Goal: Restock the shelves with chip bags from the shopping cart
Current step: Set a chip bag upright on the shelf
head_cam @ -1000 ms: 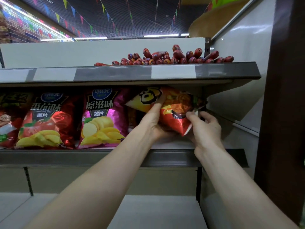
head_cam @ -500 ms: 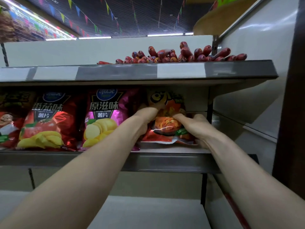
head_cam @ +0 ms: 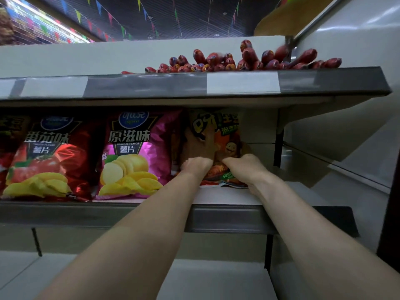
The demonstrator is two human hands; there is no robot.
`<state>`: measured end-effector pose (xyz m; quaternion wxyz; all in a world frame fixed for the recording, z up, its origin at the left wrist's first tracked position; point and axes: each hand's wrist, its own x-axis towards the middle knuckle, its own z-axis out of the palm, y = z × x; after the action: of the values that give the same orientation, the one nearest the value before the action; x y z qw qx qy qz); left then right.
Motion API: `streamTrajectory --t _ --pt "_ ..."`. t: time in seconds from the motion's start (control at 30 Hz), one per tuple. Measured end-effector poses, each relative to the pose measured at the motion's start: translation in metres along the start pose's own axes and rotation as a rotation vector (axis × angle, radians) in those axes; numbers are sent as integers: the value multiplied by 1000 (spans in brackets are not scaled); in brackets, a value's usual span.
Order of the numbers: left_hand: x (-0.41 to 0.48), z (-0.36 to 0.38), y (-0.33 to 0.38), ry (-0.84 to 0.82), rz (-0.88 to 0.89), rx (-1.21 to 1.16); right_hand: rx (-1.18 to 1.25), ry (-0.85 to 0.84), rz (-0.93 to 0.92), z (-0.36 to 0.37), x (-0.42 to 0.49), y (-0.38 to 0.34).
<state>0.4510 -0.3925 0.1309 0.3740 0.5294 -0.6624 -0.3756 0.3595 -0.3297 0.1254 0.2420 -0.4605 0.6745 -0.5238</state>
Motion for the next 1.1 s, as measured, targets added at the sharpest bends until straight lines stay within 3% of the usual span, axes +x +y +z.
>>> streamTrajectory --t 0.07,0.2,0.27,0.33,0.37,0.47,0.57,0.67,0.8,0.87,0.97,1.1 --pt "0 2 -3 -18 40 43 0 -38 -36 -1 -3 2" --pt "-5 1 -4 -59 -8 -111 -192 -90 -58 -3 -11 4" --pt "-3 4 -4 97 166 -29 -281 -80 -40 -1 -10 6" --pt "3 4 -4 412 454 182 -357 -50 -29 2 -7 7" --pt "7 4 -5 492 530 270 -397 -29 -21 3 -5 7" --pt "16 6 -4 642 691 511 -597 55 -50 4 -10 5" --pt "16 4 -2 693 775 631 -861 170 -246 8 -16 1" --pt "12 4 0 560 760 584 -925 180 -409 10 -21 0" --pt "-3 4 -5 461 690 528 -999 107 -376 8 -22 -1" --pt "-12 1 -7 393 685 614 -1011 98 -374 9 -22 -3" --pt "-17 -9 -8 159 574 797 -1032 77 -351 11 -21 -5" --pt "-26 -14 0 105 496 845 -1040 55 -325 10 -24 -10"
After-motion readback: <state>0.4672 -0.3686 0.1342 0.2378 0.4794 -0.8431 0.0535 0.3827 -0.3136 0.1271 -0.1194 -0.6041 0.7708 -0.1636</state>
